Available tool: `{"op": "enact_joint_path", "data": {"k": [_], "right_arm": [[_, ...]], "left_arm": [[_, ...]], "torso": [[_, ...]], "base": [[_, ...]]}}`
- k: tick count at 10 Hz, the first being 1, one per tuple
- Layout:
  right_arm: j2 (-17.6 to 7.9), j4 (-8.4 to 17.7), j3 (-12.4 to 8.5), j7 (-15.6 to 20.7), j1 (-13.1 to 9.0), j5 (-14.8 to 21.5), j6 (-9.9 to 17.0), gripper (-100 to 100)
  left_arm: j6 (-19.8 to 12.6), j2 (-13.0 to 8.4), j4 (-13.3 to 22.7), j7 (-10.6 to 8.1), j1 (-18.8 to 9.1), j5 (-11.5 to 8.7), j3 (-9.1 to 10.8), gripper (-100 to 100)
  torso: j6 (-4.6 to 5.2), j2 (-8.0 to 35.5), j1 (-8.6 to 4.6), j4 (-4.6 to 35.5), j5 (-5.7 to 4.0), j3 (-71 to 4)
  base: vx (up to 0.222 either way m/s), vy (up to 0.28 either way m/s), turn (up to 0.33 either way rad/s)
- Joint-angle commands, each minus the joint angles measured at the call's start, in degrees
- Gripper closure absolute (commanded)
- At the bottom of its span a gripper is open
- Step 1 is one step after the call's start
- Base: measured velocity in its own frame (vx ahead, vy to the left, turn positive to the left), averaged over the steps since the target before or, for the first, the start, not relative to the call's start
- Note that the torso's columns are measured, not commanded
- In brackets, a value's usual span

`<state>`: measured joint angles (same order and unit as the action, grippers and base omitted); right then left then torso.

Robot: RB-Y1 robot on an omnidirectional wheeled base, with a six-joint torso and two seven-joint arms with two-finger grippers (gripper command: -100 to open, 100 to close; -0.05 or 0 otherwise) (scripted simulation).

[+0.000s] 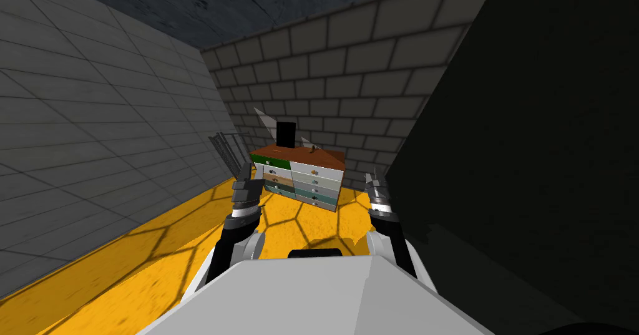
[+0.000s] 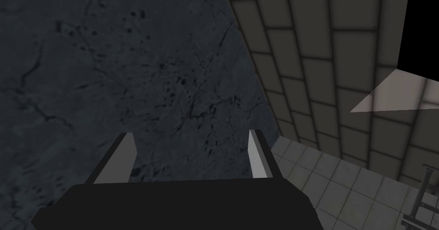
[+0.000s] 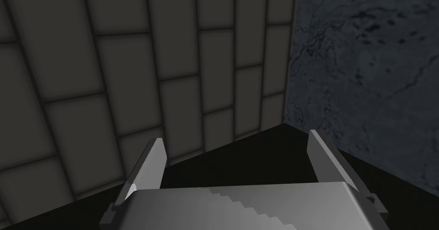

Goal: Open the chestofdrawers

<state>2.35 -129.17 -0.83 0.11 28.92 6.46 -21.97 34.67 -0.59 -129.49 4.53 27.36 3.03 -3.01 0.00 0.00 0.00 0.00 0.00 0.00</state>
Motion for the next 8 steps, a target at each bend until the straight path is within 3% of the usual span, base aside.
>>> {"op": "enact_joint_path", "data": {"k": [1,8], "right_arm": [[0.0,0.0,0.0,0.0,0.0,0.0,0.0,0],[0.0,0.0,0.0,0.0,0.0,0.0,0.0,0]], "left_arm": [[0.0,0.0,0.0,0.00,0.0,0.0,0.00,0],[0.0,0.0,0.0,0.00,0.0,0.0,0.00,0]], "torso": [[0.00,2.3,0.00,2.3,0.00,-4.7],[0.00,31.2,0.00,31.1,0.00,-62.3]], "base": [[0.000,0.000,0.000],[0.000,0.000,0.000]]}}
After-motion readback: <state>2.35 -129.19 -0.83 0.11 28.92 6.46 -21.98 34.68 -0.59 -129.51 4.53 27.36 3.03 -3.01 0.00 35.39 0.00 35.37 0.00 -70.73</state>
